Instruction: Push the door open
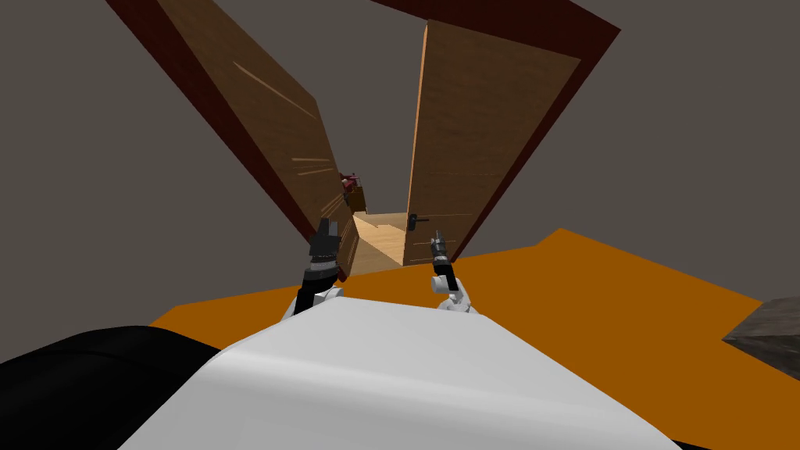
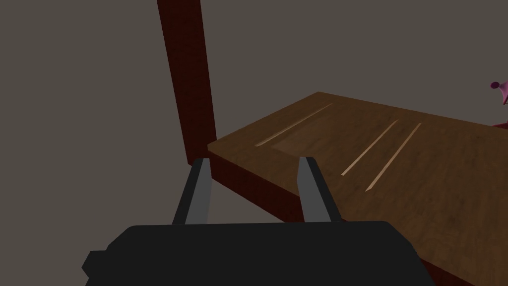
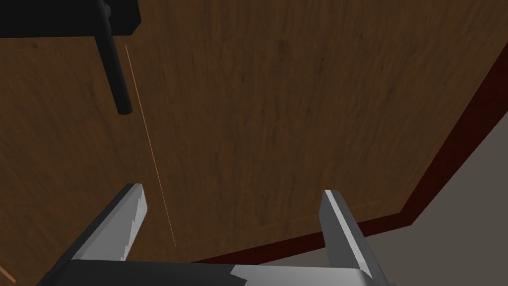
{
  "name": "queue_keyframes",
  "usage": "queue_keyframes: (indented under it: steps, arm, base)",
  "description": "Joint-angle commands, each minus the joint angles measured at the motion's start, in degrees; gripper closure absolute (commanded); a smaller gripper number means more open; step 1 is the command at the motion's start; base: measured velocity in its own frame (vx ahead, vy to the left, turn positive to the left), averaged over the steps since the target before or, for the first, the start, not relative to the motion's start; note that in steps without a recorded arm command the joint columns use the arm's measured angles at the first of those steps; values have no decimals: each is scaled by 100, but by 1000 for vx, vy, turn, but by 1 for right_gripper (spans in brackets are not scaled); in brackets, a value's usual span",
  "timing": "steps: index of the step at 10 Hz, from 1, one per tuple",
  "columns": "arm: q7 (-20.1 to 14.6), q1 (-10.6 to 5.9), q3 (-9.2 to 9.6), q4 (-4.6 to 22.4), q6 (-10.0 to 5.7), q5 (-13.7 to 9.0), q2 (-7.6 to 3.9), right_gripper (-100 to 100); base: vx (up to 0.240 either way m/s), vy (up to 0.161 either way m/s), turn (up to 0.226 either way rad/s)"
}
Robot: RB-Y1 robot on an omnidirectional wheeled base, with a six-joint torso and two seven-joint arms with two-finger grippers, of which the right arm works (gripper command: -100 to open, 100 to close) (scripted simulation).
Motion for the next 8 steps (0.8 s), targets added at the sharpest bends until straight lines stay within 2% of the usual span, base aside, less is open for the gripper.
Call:
queue_keyframes:
  steps: [1,2,4,5,7,8]
  arm:
    - [32,-199,30,286,75,20,34,-100]
    - [32,-199,30,342,75,20,34,-100]
    - [60,-418,74,743,144,43,72,-100]
    - [60,-418,74,758,144,43,72,-100]
    - [86,-622,116,1128,208,64,117,-100]
    - [86,-622,116,1144,208,64,117,-100]
  base:
    - [64,-91,65]
    - [54,-69,30]
    - [63,-66,54]
    - [54,-69,21]
    - [53,-77,48]
    - [54,-65,24]
